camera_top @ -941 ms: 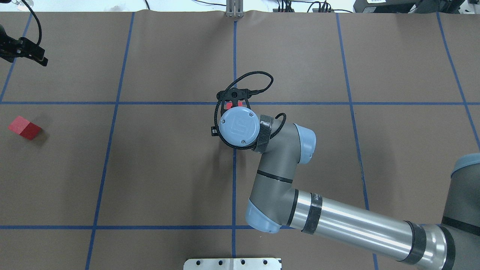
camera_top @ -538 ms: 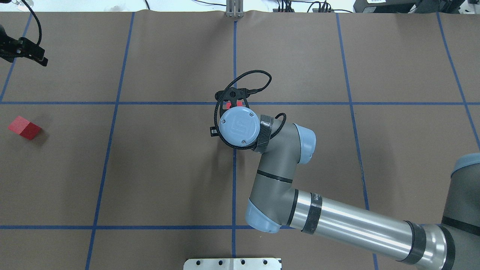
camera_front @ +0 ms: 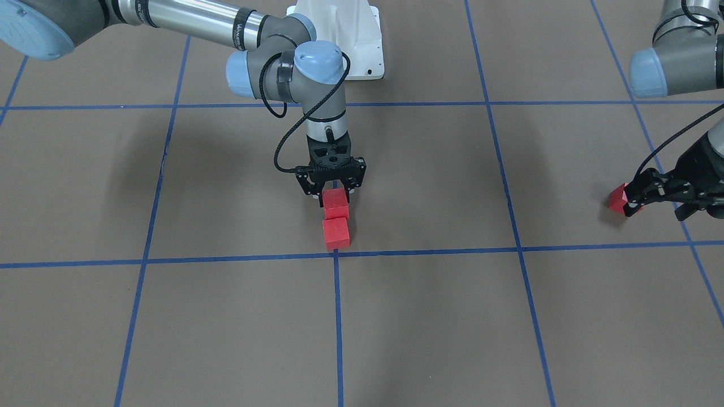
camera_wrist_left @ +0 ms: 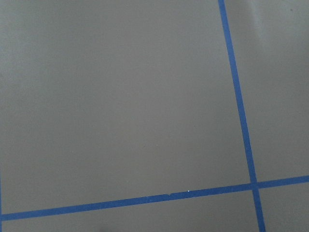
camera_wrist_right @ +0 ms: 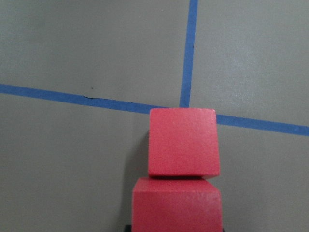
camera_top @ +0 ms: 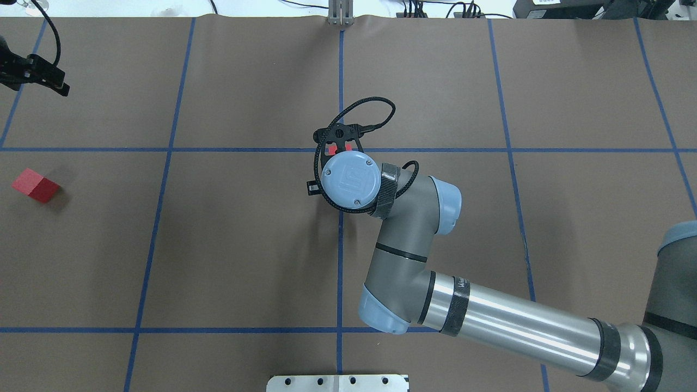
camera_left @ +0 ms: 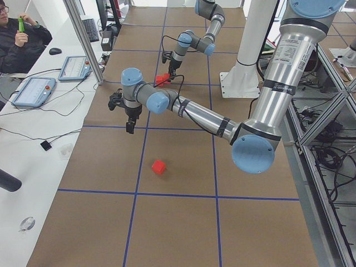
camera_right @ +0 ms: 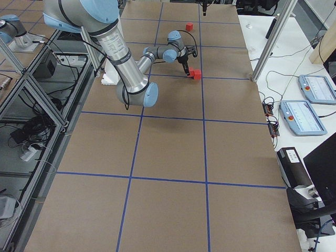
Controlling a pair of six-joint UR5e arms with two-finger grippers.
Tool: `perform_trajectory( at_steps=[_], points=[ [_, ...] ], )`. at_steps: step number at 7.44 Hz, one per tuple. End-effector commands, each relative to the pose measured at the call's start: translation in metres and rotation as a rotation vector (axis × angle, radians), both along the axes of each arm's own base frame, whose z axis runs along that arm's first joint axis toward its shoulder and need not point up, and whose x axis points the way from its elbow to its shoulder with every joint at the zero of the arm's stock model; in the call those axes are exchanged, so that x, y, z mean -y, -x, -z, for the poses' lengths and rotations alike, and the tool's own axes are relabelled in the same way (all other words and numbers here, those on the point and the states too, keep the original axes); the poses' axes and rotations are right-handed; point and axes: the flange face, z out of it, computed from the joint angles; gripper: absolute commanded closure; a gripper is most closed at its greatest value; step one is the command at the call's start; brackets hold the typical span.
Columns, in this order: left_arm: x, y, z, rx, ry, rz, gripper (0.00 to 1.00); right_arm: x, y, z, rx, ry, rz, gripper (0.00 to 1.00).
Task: Form red blocks into L shape at center
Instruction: 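Hold the cube with the right gripper and press it against the first cube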
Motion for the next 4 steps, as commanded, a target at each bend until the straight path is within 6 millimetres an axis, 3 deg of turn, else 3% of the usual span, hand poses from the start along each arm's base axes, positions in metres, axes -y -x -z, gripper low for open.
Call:
perform_trajectory(
  at_steps=[1,4],
  points=[
    [0.0002,0.0009,0.0000,0.000,0.000,0.001,0.01,0.0012,-0.0008,-0.0010,-0.004,-0.005,0.003,0.76],
    [0.0002,0.0009,0.0000,0.000,0.000,0.001,0.01,0.0030,-0.0006,-0.0016,-0.006,-0.005,-0.001,0.69]
  ],
)
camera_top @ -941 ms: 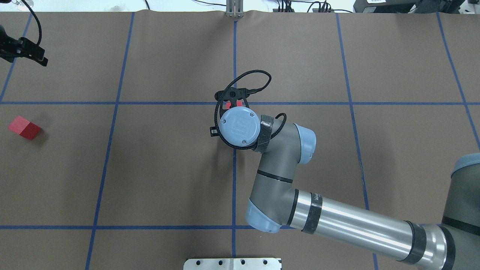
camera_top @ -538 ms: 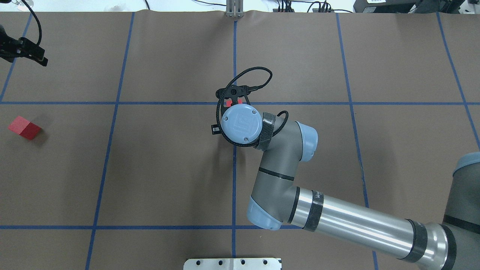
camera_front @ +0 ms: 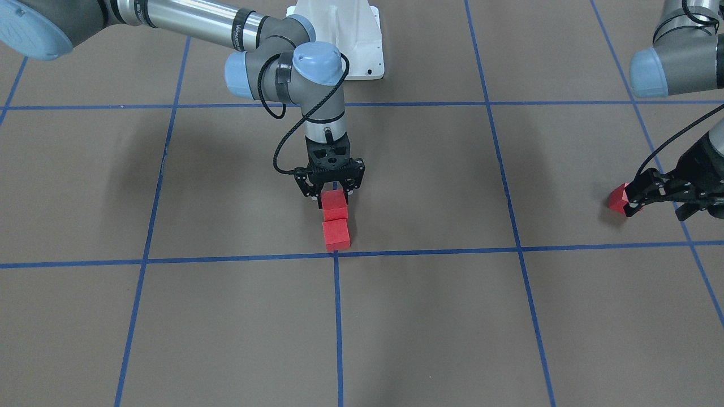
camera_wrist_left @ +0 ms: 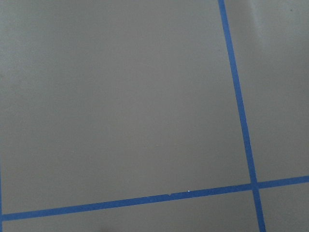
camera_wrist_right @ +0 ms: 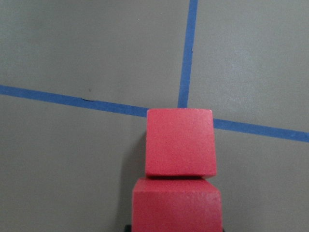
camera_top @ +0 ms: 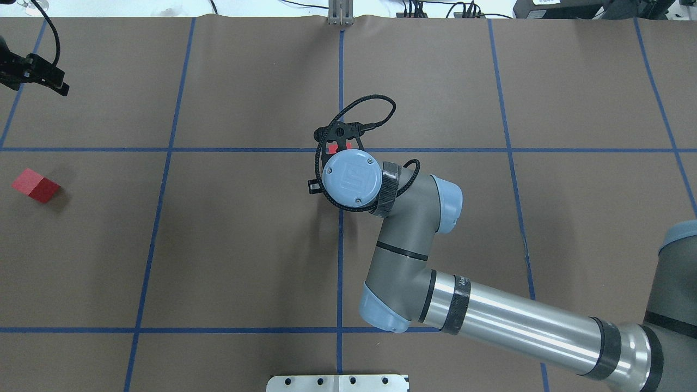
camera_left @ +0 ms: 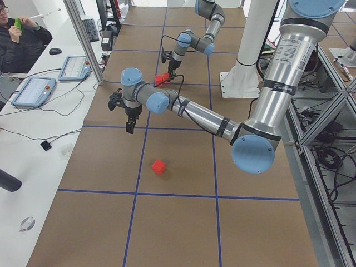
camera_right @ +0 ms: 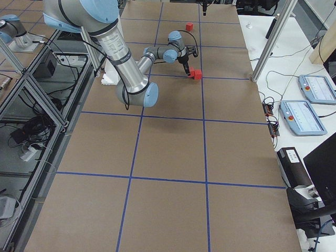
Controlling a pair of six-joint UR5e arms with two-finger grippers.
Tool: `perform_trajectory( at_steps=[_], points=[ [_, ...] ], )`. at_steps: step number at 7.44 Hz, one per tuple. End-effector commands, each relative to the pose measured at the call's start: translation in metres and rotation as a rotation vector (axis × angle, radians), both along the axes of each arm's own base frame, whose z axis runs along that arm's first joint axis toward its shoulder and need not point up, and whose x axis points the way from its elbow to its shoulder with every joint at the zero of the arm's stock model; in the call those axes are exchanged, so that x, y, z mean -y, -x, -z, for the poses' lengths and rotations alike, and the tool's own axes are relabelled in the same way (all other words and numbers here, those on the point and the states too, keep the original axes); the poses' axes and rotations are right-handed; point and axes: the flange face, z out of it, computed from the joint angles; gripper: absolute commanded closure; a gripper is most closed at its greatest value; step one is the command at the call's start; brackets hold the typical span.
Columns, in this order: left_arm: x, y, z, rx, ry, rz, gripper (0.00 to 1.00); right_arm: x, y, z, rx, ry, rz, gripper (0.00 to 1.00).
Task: Form red blocks into L shape at center
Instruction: 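Hold the cube with the right gripper and press it against the first cube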
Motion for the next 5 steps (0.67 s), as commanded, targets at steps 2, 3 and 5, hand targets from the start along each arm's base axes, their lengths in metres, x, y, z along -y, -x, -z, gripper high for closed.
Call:
perform_trajectory(
  at_steps=[2,3,5],
  points=[
    [0.0000,0.0001,0.0000,0.000,0.000,0.000,0.01,0.0007,0.0006,-0.0006,-0.001,0.001,-0.002,0.67],
    [0.0000,0.0001,0.0000,0.000,0.001,0.001,0.01,0.0007,0.0006,-0.0006,-0.001,0.001,-0.002,0.66],
    [-0.0002,0.0001,0.0007,-0.002,0.005,0.006,0.01,0.0016,-0.0002,-0.0018,-0.002,0.002,-0.004,0.61]
  ],
)
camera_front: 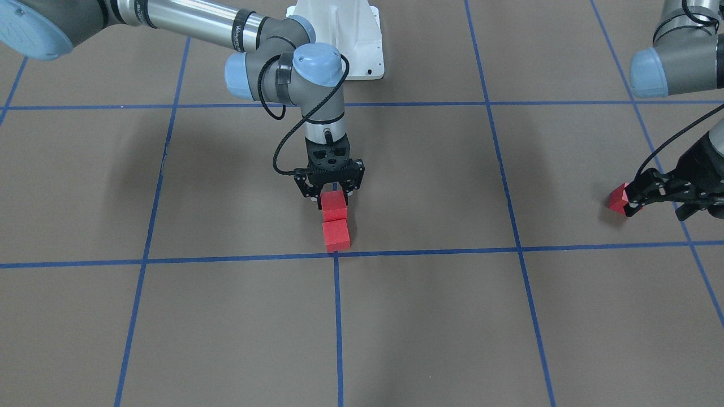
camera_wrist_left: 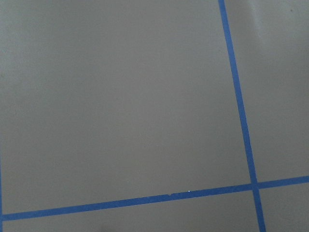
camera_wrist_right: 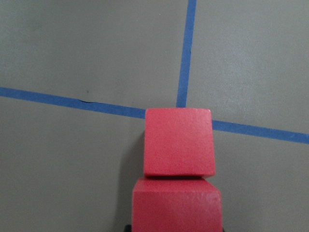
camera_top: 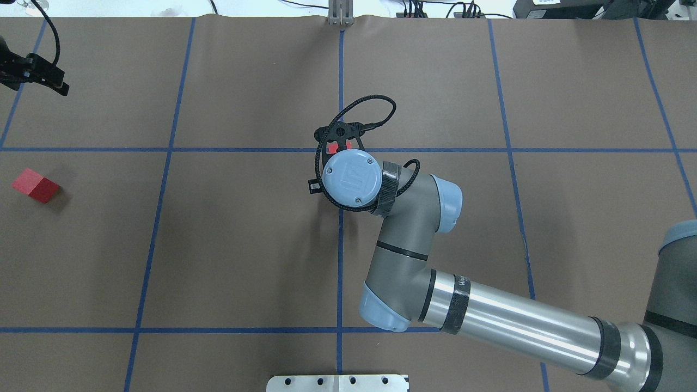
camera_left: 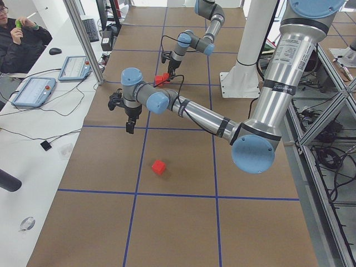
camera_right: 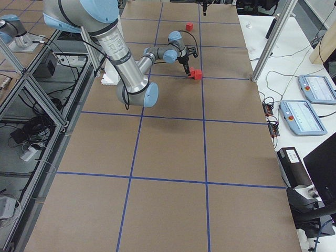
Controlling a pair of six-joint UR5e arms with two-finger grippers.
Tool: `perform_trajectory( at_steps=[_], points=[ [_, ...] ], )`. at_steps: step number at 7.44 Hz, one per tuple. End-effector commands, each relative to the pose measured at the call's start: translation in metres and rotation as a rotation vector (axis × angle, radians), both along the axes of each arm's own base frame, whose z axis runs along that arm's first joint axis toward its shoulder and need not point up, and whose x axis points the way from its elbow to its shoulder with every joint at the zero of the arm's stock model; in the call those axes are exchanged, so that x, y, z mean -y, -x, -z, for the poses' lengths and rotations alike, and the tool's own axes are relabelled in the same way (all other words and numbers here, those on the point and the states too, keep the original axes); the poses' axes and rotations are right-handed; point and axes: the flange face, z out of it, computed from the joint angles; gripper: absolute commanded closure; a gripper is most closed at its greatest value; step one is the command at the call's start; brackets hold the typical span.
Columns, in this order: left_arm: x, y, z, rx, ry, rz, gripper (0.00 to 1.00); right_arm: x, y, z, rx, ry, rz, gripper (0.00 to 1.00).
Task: Form red blocks into L shape at center
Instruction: 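Hold the cube with the right gripper and press it against the first cube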
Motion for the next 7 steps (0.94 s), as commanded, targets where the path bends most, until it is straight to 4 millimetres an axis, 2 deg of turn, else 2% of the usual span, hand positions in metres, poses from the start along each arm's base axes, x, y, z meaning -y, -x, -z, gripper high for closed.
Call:
perform_trajectory(
  at_steps=[1,4,7],
  points=[
    [-0.0003,0.0001,0.0011,-0.002,0.001,0.003,0.01,0.0025,-0.0014,-0.0011,0.000,0.003,-0.004,0.60],
    [-0.0001,0.0000,0.0003,-0.001,0.001,0.002,0.01,0.0035,-0.0021,-0.0023,-0.001,0.005,-0.007,0.54],
    [-0.0001,0.0000,0.0003,-0.001,0.001,0.002,0.01,0.0035,-0.0021,-0.0023,-0.002,0.003,-0.005,0.38]
  ],
)
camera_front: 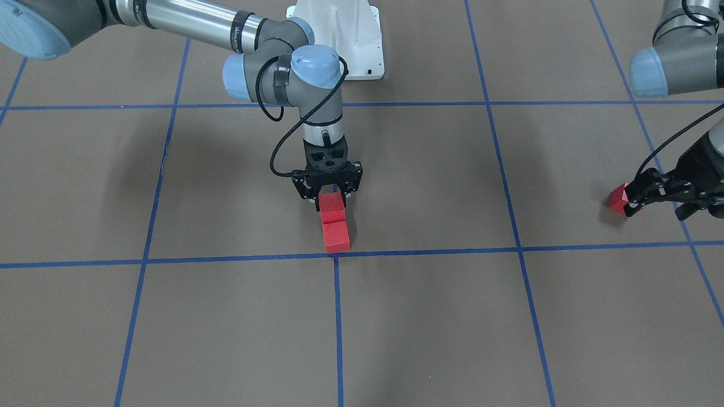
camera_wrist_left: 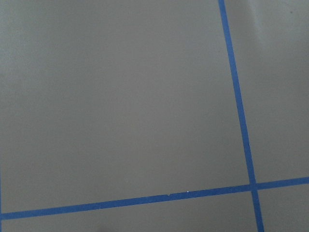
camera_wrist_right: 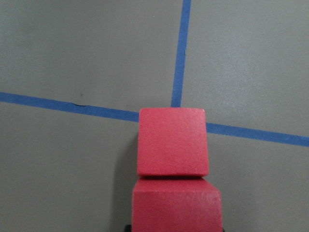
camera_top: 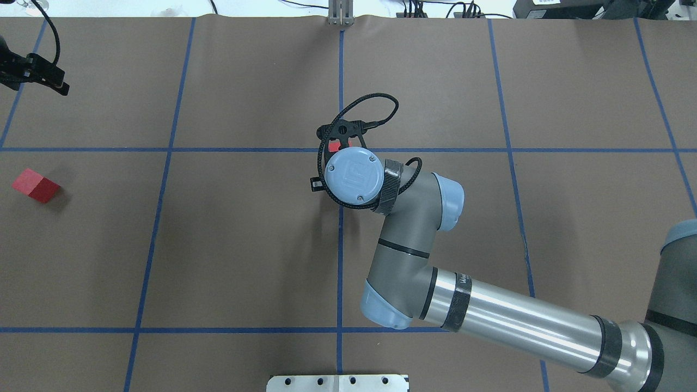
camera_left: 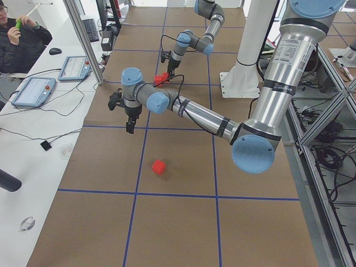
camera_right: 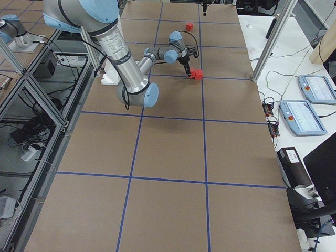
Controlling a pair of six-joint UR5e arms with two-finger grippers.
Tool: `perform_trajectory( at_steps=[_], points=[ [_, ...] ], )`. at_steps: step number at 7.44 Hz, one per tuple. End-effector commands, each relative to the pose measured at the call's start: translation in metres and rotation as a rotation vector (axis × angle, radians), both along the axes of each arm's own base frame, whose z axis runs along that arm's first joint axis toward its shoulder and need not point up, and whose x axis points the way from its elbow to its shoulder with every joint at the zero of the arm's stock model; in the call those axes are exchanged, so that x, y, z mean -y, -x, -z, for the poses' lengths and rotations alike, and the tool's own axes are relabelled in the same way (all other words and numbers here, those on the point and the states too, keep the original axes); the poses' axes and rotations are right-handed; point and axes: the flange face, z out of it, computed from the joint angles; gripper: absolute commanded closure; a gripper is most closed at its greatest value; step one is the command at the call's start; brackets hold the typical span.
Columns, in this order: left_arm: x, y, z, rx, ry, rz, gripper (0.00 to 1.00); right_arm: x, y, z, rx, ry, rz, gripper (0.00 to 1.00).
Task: Form red blocks into L shape at center
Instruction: 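Hold the cube with the right gripper and press it against the first cube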
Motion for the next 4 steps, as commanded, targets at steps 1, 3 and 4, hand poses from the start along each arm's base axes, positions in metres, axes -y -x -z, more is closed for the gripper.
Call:
perform_trajectory(
  at_steps=[1,3,4],
  points=[
    [-0.0002,0.0002,0.0007,0.000,-0.001,0.000,0.01,0.0007,0.0013,-0.0027,-0.007,0.000,0.002,0.30],
    [-0.0002,0.0002,0.0007,-0.001,0.000,0.001,0.01,0.0007,0.0013,-0.0028,-0.008,-0.001,0.003,0.20],
    [-0.0002,0.0002,0.0007,-0.001,0.000,0.001,0.01,0.0018,0.0010,-0.0035,-0.009,0.000,0.002,0.17]
  ],
)
